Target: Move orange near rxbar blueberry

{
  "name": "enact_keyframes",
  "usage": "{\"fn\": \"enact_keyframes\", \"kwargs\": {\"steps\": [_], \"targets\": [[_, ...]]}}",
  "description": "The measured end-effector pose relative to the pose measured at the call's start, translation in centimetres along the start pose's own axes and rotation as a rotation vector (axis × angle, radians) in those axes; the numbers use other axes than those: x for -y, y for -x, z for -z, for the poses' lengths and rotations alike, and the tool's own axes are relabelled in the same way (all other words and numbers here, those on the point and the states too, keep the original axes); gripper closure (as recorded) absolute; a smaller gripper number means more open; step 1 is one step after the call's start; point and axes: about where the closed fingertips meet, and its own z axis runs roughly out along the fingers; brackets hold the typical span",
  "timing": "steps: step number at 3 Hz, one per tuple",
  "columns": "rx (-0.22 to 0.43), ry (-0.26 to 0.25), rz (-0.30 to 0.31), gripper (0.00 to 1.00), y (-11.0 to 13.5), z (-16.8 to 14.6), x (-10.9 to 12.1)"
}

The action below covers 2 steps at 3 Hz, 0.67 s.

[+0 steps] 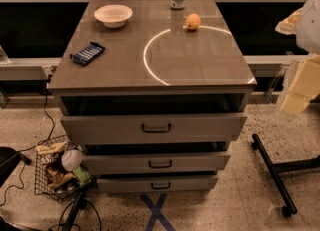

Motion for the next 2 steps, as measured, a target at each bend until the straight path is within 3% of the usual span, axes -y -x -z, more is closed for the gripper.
{"fn": "enact_keyframes", "kwargs": {"steps": [1, 2], "targets": [[0.000, 0.000, 0.000, 0.00, 0.00, 0.01, 0.00], [0.023, -0.037, -0.011, 0.00, 0.35, -0.22, 0.94]]}}
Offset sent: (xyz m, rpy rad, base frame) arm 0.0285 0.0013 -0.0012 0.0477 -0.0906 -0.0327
